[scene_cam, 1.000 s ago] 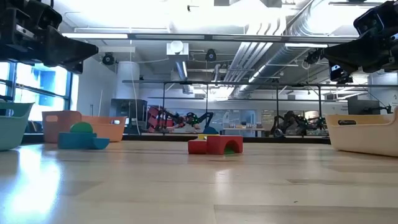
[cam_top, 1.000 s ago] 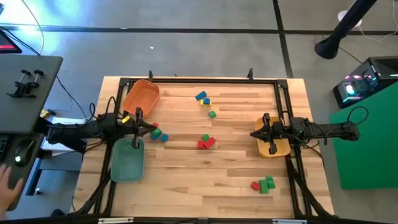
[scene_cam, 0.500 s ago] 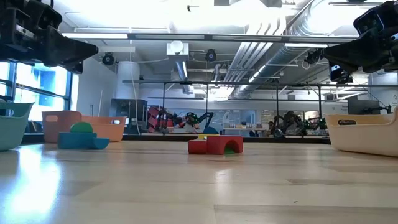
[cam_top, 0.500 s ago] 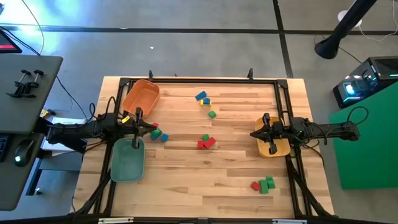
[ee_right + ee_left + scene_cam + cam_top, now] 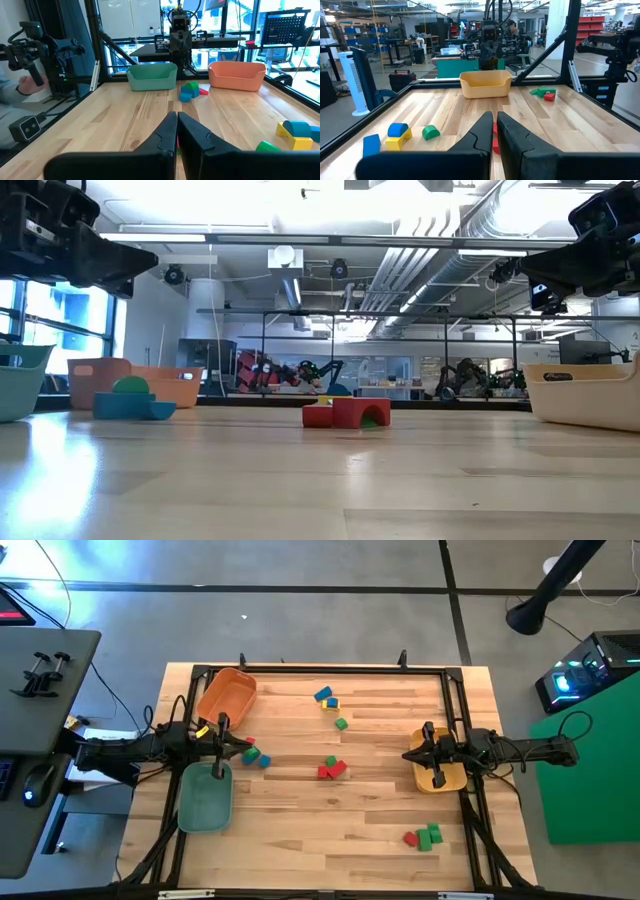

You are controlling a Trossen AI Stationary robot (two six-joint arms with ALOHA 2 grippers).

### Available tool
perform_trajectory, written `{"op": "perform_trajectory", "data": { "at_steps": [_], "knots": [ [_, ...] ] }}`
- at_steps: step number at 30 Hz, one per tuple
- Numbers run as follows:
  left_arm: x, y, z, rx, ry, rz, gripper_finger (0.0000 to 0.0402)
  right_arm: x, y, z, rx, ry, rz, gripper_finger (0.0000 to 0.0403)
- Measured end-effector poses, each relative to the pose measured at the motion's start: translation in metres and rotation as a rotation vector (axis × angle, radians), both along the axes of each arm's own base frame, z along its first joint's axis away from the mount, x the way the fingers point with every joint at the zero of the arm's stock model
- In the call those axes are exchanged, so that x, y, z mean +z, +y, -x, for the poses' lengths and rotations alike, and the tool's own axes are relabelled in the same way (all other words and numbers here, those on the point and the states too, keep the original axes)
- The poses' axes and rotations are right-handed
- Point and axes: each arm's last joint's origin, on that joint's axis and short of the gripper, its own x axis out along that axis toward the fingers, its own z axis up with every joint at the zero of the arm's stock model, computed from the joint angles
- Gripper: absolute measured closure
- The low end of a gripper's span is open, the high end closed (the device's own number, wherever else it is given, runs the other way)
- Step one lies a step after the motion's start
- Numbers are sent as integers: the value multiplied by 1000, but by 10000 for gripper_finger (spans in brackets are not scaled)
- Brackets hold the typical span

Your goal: Sort blocks by size

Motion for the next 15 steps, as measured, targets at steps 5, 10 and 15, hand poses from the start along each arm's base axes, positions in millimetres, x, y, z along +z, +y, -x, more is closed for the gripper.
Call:
{"op": "perform_trajectory", "data": {
  "at_steps": [5,10,15],
  "knots": [
    [0,0,0,0,0,0,389,0,0,0,0,0,0,394],
    [0,0,0,0,0,0,389,0,0,0,0,0,0,394],
    [0,0,0,0,0,0,389,1,0,0,0,-9,-36,394]
  ]
}}
